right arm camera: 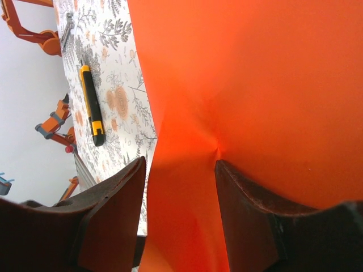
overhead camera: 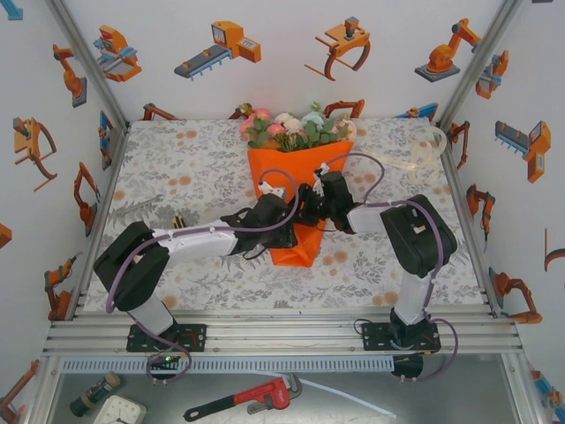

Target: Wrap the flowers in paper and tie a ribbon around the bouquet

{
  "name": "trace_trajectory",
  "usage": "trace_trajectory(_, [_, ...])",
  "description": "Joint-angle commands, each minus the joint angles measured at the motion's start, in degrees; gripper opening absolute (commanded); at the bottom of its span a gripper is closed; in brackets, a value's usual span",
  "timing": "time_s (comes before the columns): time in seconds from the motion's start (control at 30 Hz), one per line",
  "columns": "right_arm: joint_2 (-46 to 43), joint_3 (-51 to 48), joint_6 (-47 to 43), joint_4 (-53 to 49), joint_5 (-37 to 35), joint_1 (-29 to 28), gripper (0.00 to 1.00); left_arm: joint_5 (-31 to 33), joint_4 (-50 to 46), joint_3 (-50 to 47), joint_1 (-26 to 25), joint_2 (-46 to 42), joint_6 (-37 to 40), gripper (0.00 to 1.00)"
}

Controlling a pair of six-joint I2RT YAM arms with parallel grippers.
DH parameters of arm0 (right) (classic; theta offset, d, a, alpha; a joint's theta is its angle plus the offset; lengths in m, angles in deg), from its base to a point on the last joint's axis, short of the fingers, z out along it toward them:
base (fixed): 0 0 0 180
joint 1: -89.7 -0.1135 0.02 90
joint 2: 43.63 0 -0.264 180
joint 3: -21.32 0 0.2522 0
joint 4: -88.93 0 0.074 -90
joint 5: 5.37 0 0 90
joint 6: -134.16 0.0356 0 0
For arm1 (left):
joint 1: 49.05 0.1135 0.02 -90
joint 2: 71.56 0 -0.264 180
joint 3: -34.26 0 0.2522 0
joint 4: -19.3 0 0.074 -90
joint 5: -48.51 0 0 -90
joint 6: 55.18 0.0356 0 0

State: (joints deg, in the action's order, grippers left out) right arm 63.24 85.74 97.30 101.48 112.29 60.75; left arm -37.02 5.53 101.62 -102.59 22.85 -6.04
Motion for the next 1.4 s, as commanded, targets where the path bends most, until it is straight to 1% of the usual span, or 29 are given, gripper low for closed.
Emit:
trace_trajectory(0.0, [-5.22, 1.64, -1.08, -3.12, -3.39, -0.38, 0.51, -0.08, -0.59, -2.16, 0.50, -1.59, -3.11, 0.32])
trace_trajectory(0.03, [-7.42, 1.95, -2.35, -5.48, -5.65, -0.49, 0.51, -0.19, -0.68, -3.50, 0.54, -2.33, -4.51, 0.27])
trace_trajectory(0.1, [-11.48, 2.92, -5.05, -11.96, -9.85, -0.50, 0.52, -1.56, 1.14, -6.84, 0.54, -3.65, -7.71, 0.23])
trace_trajectory(0.17, [-15.22, 2.54, -6.77, -16.57, -13.58, -0.49, 0.54, -3.04, 3.72, -10.15, 0.54, -3.90, -11.65, 0.23])
trace_trajectory(0.27, [-18.90, 0.07, -7.88, -18.69, -15.40, -0.43, 0.55, -3.94, 7.17, -12.80, 0.54, -2.79, -16.13, 0.21])
trace_trajectory(0.37, [-19.78, -1.84, -7.80, -19.29, -16.89, -0.05, 0.55, -3.54, 7.80, -13.26, 0.78, -1.50, -18.48, 0.21])
trace_trajectory(0.5, [-17.20, -2.08, -7.99, -19.41, -17.68, 2.23, 0.54, -3.59, 8.42, -12.85, 0.89, -0.26, -18.83, 0.21])
trace_trajectory(0.6, [-13.21, -0.12, -10.36, -18.48, -15.37, 4.26, 0.52, -2.80, 6.99, -12.80, 1.11, -0.29, -18.50, 0.21])
trace_trajectory(0.7, [-8.33, 3.13, -13.07, -16.36, -9.48, 4.43, 0.50, -3.42, 7.90, -13.52, 1.50, -1.19, -17.30, 0.21])
trace_trajectory(0.73, [-6.21, 4.40, -12.74, -15.52, -6.43, 4.12, 0.47, -3.95, 9.43, -14.06, 1.58, -1.88, -16.15, 0.21])
trace_trajectory(0.8, [-4.71, 5.17, -11.53, -13.94, -4.01, 3.50, 0.46, -4.04, 10.33, -14.47, 1.68, -3.71, -14.45, 0.26])
trace_trajectory(0.87, [-4.70, 4.24, -9.80, -10.00, -2.18, 2.72, 0.45, -2.85, 8.70, -14.17, 1.93, -5.52, -13.34, 0.30])
trace_trajectory(0.93, [-5.19, 3.09, -7.17, -7.29, -0.77, 2.58, 0.45, -0.77, 4.32, -12.75, 2.44, -5.92, -12.55, 0.30])
trace_trajectory(0.97, [-5.50, 2.40, -6.59, -6.62, -0.74, 2.48, 0.44, -0.61, 3.26, -12.20, 2.84, -5.60, -12.00, 0.30])
trace_trajectory(1.0, [-6.31, 1.54, -6.28, -6.44, -1.57, 2.29, 0.39, -0.63, 2.73, -11.70, 3.20, -5.24, -11.47, 0.30])
trace_trajectory(1.07, [-7.87, 0.23, -6.41, -8.20, -4.09, 2.23, 0.24, -0.65, 2.44, -11.57, 3.86, -4.82, -11.33, 0.30])
trace_trajectory(1.1, [-9.06, -0.24, -6.88, -9.80, -5.15, 2.23, 0.18, -0.66, 2.90, -11.59, 4.17, -4.72, -11.02, 0.30])
trace_trajectory(1.13, [-10.28, -0.67, -7.72, -11.19, -5.92, 2.14, 0.15, -0.54, 2.85, -11.51, 4.47, -4.61, -10.78, 0.30])
trace_trajectory(1.27, [-14.63, -2.06, -9.16, -14.22, -7.18, 2.06, 0.04, -0.84, 3.60, -11.24, 5.46, -3.06, -9.90, 0.30])
trace_trajectory(1.37, [-17.99, -1.96, -9.37, -17.27, -7.84, 1.07, 0.02, -1.47, 4.62, -10.66, 5.65, -1.58, -9.82, 0.30])
